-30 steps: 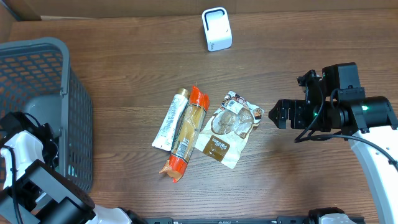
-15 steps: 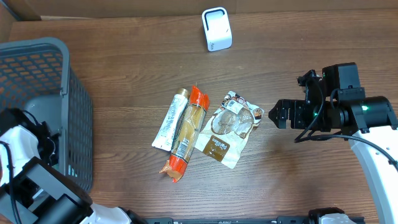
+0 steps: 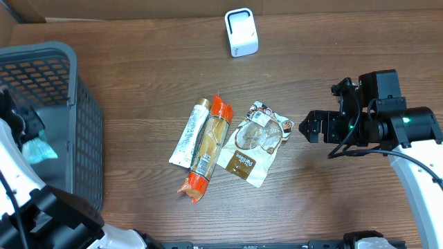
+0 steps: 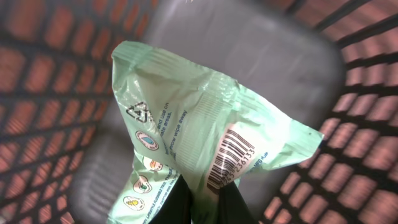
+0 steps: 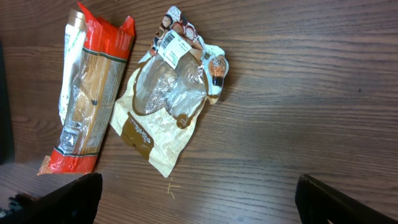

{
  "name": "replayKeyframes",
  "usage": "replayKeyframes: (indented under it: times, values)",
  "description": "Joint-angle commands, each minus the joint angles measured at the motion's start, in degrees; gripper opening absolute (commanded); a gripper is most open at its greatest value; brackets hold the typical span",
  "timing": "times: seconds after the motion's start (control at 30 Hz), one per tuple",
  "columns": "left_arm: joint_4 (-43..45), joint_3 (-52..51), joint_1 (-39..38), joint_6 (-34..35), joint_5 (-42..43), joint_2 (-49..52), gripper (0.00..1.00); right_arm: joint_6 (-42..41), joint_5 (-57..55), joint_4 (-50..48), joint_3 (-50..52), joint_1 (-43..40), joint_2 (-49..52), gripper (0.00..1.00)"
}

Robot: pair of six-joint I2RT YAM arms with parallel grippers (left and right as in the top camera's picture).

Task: Scan the item barcode
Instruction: 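Grasp the mint-green packet with the left gripper and lift it out, then place the mint-green packet on the table left of the tube, release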

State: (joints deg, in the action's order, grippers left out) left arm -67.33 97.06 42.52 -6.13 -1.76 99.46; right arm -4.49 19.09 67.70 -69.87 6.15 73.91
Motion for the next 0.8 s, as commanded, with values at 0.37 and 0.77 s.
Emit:
replayKeyframes:
  times: [0.37,0.77]
  values:
    - [-12.7,33.6,-16.0,5.1,1.9,-2.8,0.04,-0.2,0.0,-0.2,-1.4,0.4,0.1,1.0]
    - [-18.4,35.1,-44.2,10.9,3.4,-7.8,0.04,-0.2,0.0,-0.2,-1.4,0.4,0.1,1.0]
